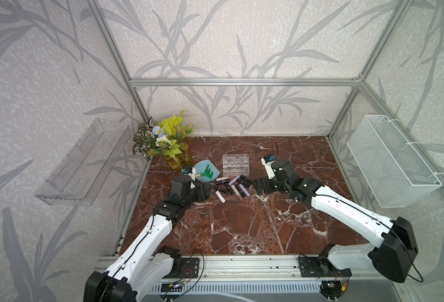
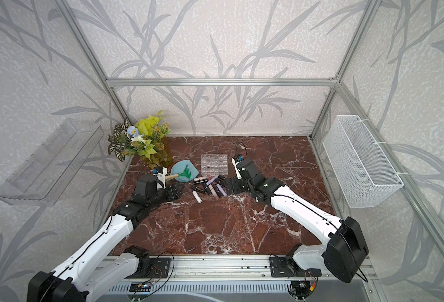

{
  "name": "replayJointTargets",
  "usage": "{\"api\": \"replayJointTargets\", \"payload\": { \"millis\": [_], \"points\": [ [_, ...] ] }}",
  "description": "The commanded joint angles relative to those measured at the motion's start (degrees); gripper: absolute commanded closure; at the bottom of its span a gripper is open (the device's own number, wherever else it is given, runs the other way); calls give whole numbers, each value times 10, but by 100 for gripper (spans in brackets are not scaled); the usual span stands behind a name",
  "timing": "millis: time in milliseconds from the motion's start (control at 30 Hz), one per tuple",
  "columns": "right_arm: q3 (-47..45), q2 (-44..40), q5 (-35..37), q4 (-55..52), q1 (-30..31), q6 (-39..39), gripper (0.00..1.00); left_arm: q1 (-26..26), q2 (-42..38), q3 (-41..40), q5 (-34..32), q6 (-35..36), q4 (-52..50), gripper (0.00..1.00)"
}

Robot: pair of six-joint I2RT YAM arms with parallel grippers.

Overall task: Arrange the lipsticks in the organizer
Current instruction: Pick up the lipstick at the center of the board.

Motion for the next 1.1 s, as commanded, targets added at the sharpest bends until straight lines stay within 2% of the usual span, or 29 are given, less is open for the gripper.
{"api": "replayJointTargets", "payload": {
  "millis": [0,67,133,200,267,400,567,700,1067],
  "points": [
    [19,30,-52,-3,15,5,1,1,-23,-8,-47,-29,16,19],
    [28,63,-43,-9,44,-3,3,1,-44,-22,-84,-39,48,18],
    [33,92,-33,-5,69,-7,14,3,-60,-35,-109,-42,77,18],
    [41,121,-35,1,85,-8,16,4,-74,-56,-115,-39,117,22],
    [56,152,-36,7,96,-8,24,5,-89,-76,-116,-38,144,27],
    [102,209,-35,4,110,-18,32,7,-126,-121,-133,-42,181,30],
    [177,302,-35,-15,140,-29,33,7,-222,-211,-161,-114,260,33],
    [232,361,-40,-32,148,-29,35,7,-277,-237,-175,-119,271,36],
    [318,455,-27,-70,159,-28,46,8,-255,-233,-164,-104,278,36]
  ]
}}
